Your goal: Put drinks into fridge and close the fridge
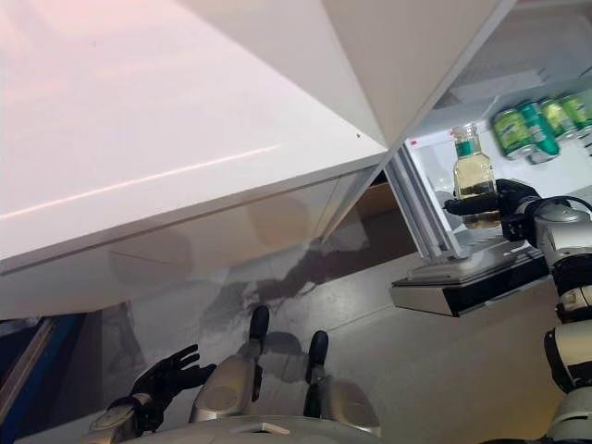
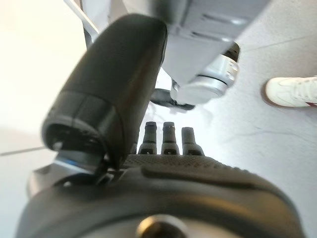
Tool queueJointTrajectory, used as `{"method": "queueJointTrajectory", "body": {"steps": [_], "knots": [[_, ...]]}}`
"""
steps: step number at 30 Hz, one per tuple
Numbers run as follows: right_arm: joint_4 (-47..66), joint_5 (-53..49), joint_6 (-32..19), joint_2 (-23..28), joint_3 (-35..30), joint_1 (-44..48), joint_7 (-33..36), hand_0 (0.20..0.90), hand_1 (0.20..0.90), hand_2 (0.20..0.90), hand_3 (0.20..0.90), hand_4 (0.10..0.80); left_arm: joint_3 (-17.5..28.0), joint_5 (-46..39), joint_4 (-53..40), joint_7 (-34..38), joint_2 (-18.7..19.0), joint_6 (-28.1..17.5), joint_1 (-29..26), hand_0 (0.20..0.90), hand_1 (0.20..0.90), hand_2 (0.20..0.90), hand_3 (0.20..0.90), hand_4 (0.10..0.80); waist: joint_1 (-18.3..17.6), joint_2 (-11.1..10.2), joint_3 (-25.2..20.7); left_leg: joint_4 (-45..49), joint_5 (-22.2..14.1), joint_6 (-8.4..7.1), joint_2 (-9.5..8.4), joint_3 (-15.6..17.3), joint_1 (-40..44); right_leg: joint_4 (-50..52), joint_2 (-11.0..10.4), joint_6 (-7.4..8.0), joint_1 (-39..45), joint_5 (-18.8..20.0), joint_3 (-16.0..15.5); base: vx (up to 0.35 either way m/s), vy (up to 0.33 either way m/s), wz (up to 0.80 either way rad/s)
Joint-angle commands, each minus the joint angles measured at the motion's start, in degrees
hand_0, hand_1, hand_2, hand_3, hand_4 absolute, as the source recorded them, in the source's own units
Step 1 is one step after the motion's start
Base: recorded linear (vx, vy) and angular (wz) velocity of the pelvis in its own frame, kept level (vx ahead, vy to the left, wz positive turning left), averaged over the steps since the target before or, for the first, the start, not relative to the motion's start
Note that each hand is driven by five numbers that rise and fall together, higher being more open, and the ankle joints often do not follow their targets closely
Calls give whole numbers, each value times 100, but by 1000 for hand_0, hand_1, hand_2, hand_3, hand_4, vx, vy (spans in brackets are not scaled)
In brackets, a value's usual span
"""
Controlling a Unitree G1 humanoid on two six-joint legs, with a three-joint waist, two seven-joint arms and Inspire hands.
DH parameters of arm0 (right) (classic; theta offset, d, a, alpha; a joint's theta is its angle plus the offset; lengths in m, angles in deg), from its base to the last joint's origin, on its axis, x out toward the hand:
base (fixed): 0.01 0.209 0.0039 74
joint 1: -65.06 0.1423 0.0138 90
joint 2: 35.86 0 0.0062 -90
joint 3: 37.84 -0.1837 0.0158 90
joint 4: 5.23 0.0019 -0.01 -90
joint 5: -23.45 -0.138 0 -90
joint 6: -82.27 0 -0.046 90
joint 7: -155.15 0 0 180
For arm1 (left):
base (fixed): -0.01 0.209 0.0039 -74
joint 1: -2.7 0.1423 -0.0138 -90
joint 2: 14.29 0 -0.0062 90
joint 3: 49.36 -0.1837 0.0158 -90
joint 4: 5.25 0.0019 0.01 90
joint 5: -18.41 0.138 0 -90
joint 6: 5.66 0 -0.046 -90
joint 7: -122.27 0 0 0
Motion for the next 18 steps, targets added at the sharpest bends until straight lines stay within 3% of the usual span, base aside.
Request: {"method": "queueJointTrajectory", "body": {"steps": [1,9,18], "knots": [[-219,353,-222,550,200,1373,-149,300,300,300,200,100,-340,-232,-245,171,240,-111,177,900,900,900,900,800,140,-42,-221,85,-555,46,-161,-218,24,206,116,253,-424,379,-20,-26,-35,5],[-1057,1088,-107,513,416,1561,-757,300,300,300,200,100,-410,-303,-621,502,364,378,-4,900,900,900,900,800,251,-71,-148,98,-506,21,-157,-253,-58,222,102,253,-456,388,-151,3,-48,6],[-1564,1848,27,443,625,1656,-1012,300,300,300,200,100,-422,-376,-870,507,554,543,-64,900,900,900,900,800,388,-26,-18,123,-449,32,-204,-384,-196,251,93,237,-549,393,-225,10,-51,6]]}}
